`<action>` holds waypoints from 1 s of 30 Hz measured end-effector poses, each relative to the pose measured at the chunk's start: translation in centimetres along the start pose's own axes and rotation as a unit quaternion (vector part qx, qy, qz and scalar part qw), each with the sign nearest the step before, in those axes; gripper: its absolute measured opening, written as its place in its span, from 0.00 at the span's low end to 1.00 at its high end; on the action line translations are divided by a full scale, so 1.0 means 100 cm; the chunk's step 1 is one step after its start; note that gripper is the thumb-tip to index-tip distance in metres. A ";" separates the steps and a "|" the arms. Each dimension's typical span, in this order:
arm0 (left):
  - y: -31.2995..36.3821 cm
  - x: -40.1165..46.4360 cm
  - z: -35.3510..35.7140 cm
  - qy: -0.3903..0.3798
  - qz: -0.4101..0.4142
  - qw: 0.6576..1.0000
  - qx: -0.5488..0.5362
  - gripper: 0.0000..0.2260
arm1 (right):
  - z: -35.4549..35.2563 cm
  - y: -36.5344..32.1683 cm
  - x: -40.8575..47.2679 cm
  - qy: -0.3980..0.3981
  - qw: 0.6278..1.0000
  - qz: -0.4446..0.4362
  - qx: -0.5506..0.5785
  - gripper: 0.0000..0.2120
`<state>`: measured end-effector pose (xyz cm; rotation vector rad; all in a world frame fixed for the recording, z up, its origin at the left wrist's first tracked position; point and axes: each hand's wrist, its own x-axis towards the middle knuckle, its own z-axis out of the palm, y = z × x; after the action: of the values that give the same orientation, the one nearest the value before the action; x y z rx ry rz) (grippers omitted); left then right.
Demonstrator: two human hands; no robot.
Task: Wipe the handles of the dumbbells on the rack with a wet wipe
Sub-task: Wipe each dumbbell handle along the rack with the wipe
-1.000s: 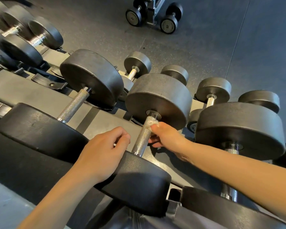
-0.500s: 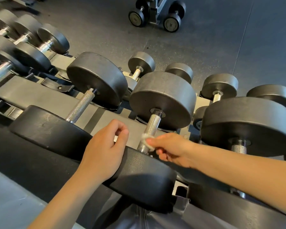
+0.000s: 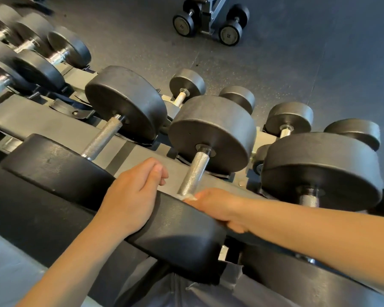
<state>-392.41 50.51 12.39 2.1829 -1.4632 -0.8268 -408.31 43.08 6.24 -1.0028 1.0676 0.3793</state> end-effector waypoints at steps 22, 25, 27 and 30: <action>0.004 0.000 0.002 0.051 0.016 0.999 0.005 0.12 | -0.033 -0.005 0.029 0.080 0.911 -0.096 0.393 0.17; 0.005 -0.002 0.002 0.086 0.010 0.996 0.001 0.10 | -0.032 -0.020 0.025 0.176 0.952 -0.060 0.245 0.16; 0.006 -0.005 0.004 0.125 0.017 0.992 0.003 0.10 | -0.031 -0.033 0.018 0.265 0.963 -0.054 -0.016 0.15; 0.007 -0.008 0.007 0.182 0.034 0.983 -0.018 0.10 | -0.033 -0.046 0.003 0.258 0.849 -0.099 -0.449 0.12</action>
<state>-393.58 50.99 12.47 2.1072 -1.3174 -0.3981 -406.84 37.88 7.87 -2.1329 1.2623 0.4601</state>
